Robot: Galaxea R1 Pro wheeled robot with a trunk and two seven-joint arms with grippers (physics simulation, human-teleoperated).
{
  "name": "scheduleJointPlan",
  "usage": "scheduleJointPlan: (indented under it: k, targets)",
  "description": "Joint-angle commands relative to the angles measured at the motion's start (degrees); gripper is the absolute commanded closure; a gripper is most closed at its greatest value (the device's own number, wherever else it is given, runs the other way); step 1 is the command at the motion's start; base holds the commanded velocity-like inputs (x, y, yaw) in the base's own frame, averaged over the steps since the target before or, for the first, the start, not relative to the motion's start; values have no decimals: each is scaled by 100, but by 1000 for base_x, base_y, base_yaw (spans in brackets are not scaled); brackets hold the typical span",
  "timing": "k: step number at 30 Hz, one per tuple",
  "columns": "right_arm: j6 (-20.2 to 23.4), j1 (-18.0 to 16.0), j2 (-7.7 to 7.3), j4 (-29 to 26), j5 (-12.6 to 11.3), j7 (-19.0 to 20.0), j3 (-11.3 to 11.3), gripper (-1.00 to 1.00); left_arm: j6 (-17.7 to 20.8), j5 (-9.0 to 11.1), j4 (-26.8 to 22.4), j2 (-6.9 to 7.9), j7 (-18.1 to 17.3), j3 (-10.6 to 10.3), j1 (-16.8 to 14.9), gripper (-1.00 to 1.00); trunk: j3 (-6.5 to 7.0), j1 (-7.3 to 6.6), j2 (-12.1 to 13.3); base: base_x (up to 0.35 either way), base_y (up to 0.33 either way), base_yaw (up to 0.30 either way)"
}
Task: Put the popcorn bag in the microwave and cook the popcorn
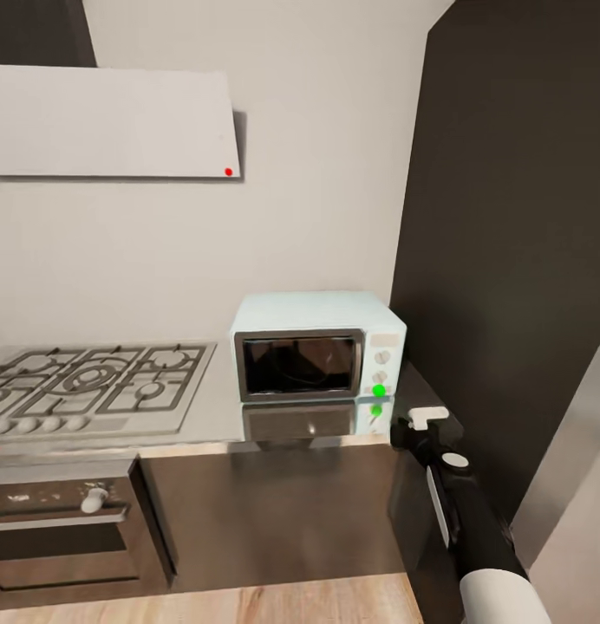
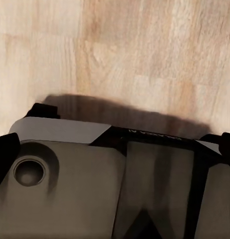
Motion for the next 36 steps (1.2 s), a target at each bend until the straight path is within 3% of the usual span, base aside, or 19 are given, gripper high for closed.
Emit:
scheduleJointPlan:
  k: [1,7,10,14,17,18,19,21,22,24,26,31,36]
  targets:
    - [23,-5,8,-41,60,57,-24,100,-24,60,12,-1,-22,-48,-6,-100,-7,-3,-5,-345,0,0]
    - [315,10,30,-449,64,73,-16,100,-24,60,12,-1,-22,-48,-6,-100,-7,-3,-5,-345,0,0]
    - [552,19,29,-258,16,66,-20,100,-24,60,11,3,-22,-48,-6,-100,-7,-3,-5,-342,0,0]
    - [305,15,3,1379,19,26,-24,100,-24,60,8,22,-22,-48,-6,-100,-7,-3,-5,-120,0,0]
    - [-615,13,-55,3198,17,-243,-8,100,-24,60,8,25,-22,-48,-6,-100,-7,-3,-5,-13,0,0]
    - [-1200,14,-114,4129,32,-591,3,100,-24,60,7,25,-22,-48,-6,-100,-7,-3,-5,-3,0,0]
    - [-1591,15,-158,4717,32,-880,9,100,-24,60,10,25,-22,-48,-6,-100,-7,-3,-5,-1,0,0]
    - [-2147,32,-384,5888,11,-1270,17,100,-24,60,11,25,-22,-48,-6,-100,-7,-3,-5,0,0,0]
    - [-2275,51,-492,6170,5,-1326,17,100,-24,60,11,25,-22,-48,-6,-100,-7,-3,-5,0,0,0]
    - [-2440,94,-616,6361,3,-1370,13,100,-24,60,12,22,-22,-48,-6,-100,-7,-3,-5,0,0,0]
    - [-2560,557,-675,6434,-18,-1392,5,100,-24,60,12,18,-22,-48,-6,-100,-7,-3,-5,0,0,0]
    - [-2540,1315,-788,6455,-44,-1390,2,100,-24,60,12,18,-22,-48,-6,-100,-7,-3,-5,0,0,0]
    - [-2315,1565,-808,6462,-45,-1342,2,100,-24,60,12,23,-22,-48,-6,-100,-7,-3,-5,0,0,0]
